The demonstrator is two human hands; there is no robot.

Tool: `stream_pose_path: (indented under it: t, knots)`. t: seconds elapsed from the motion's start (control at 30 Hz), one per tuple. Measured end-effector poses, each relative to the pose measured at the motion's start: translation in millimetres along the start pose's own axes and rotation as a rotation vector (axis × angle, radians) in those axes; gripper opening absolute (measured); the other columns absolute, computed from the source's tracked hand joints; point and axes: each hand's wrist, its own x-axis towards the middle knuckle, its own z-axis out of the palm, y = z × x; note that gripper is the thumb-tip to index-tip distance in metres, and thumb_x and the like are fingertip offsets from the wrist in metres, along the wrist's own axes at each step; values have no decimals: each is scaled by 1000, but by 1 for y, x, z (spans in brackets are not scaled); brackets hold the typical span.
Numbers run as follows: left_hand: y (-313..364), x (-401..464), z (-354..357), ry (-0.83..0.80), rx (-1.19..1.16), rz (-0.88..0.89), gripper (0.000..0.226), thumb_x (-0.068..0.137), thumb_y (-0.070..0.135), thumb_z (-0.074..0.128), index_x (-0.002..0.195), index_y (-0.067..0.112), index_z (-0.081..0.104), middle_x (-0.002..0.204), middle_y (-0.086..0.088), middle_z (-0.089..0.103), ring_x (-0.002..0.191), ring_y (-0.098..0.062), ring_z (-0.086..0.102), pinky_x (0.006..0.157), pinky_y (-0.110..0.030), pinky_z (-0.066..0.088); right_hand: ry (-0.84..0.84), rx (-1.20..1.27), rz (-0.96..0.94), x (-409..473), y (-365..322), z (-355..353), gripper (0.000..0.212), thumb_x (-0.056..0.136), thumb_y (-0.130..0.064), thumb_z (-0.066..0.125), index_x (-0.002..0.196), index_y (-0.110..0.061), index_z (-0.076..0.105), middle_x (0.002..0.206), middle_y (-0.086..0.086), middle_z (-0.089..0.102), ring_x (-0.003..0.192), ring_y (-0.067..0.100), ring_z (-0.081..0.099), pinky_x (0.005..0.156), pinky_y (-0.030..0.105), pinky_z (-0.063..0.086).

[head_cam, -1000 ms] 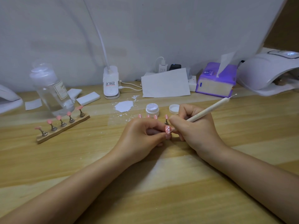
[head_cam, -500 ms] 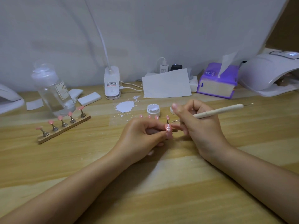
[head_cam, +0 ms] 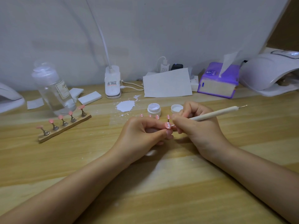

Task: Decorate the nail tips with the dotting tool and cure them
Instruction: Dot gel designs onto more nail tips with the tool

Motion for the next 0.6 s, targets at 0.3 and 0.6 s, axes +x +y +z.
stream_pose_path:
  t: [0.3, 0.6]
  knots:
    - [1, 0, 1, -4, 17, 10, 25, 77, 2, 68, 66, 24, 73, 64, 7, 71, 64, -1, 66, 54, -10, 49, 11, -26, 6, 1, 3, 0, 40, 70, 14, 59, 49, -12, 37, 39, -6, 47, 40, 8, 44, 47, 16, 40]
    - [2, 0, 1, 2, 26, 7, 27, 77, 1, 68, 63, 25, 72, 62, 6, 70, 62, -1, 66, 54, -10, 48, 24, -39, 5, 1, 3, 0, 37, 68, 12, 58, 49, -12, 37, 39, -5, 45, 40, 8, 42, 45, 15, 37]
